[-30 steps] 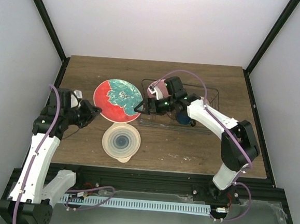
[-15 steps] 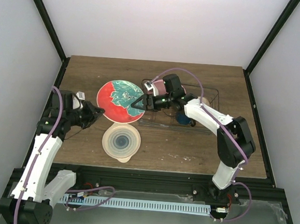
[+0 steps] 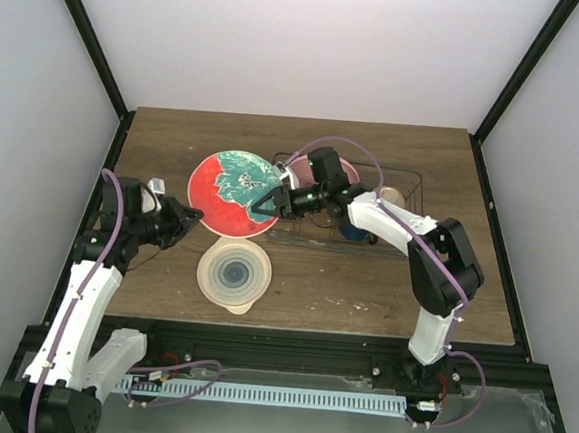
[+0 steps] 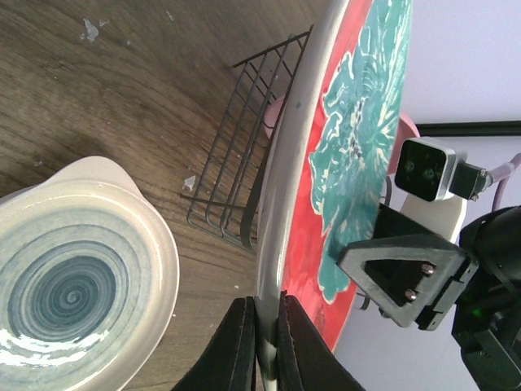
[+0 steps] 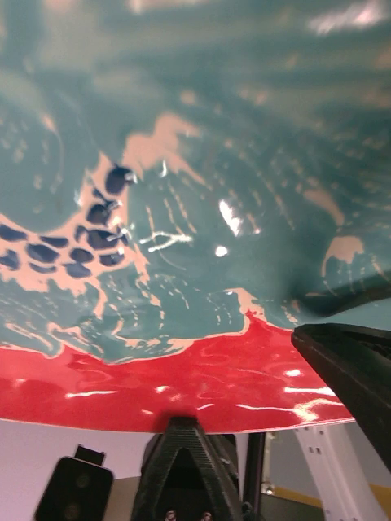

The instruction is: Load the mixed dishes into the dish rack

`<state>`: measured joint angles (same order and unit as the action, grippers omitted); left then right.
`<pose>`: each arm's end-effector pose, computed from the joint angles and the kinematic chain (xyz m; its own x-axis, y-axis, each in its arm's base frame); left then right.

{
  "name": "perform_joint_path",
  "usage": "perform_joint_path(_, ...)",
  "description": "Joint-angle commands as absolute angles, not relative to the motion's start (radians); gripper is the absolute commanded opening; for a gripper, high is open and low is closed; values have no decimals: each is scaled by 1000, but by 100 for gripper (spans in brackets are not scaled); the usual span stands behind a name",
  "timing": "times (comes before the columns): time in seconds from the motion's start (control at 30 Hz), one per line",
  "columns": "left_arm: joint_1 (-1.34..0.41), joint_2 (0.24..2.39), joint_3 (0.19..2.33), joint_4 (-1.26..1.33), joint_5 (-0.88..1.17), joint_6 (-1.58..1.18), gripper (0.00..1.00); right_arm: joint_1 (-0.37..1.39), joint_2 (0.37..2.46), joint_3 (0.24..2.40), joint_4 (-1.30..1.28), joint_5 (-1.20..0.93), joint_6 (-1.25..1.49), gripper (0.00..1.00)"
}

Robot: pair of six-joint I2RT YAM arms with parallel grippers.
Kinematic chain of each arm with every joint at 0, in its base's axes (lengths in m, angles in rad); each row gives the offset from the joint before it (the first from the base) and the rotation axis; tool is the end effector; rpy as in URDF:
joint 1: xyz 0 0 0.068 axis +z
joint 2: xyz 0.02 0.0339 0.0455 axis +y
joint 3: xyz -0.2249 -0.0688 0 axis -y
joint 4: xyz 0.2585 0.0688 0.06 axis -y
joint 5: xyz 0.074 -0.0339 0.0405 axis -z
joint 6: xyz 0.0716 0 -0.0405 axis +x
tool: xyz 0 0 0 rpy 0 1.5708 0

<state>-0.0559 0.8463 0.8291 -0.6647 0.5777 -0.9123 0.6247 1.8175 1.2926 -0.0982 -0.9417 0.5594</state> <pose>0.2319 -0.0521 0.2530 -0.7569 -0.6212 -0.2029 -0.2100 0.5252 -0.8247 0.3092 0.2943 0.1862 -0.8665 -0.2398 -0.4379 -0.4919 0.2602 0.8309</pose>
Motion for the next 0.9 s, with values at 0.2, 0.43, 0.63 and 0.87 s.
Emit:
perform_joint_path(0.2,-81,833,813,-475,638,-886,0,647,1805,1382,-128,-951,486,7)
perform_joint_path(0.43,-87,851,791,-468,605,-834,17,642,1792,1456,-238,-848,407,1)
perform_joint_path(0.63,-87,884,789,-482,585,-783,65,598,1774,1514,-356,-729,320,1)
perform_joint_path(0.87,-86,948,828,-519,553,-712,82,555,1732,1535,-414,-660,220,1)
